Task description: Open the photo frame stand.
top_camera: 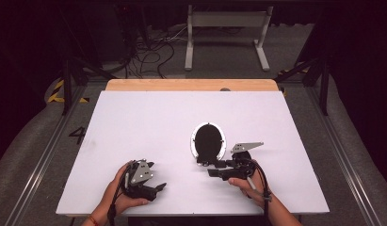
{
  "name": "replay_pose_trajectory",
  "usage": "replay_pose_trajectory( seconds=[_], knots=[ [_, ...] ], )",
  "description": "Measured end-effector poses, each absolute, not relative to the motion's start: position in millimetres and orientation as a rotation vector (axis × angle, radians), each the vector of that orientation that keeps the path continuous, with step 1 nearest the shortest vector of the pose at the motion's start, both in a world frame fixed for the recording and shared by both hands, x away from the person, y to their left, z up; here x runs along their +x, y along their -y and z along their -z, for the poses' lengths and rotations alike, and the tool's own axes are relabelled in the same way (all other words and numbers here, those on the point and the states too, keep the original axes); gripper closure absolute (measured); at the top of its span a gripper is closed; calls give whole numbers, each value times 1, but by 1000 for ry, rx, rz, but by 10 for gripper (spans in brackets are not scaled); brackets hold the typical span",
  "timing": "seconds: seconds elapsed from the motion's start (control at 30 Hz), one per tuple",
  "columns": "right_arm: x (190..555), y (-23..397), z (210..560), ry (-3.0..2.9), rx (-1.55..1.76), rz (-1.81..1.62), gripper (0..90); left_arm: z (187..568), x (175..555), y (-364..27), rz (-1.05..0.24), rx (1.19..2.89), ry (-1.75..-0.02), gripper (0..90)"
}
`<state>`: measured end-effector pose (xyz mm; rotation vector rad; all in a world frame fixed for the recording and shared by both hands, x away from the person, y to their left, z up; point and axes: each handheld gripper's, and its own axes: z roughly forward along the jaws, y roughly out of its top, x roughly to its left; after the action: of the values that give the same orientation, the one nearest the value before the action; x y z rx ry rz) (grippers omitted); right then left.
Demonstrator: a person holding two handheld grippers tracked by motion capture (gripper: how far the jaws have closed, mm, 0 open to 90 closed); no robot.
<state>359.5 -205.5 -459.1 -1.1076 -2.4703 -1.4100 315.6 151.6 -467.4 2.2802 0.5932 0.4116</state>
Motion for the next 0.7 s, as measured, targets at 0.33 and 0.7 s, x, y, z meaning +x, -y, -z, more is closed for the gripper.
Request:
replay_pose_trajectory(
  seconds=[0.33,0.7],
  knots=[
    [363,213,462,2375,-1173,1395,484,468,316,-150,-407,2287,-603,177],
    [365,220,465,2290,-1219,1434,484,468,317,-151,-404,2288,-603,169]
  ],
)
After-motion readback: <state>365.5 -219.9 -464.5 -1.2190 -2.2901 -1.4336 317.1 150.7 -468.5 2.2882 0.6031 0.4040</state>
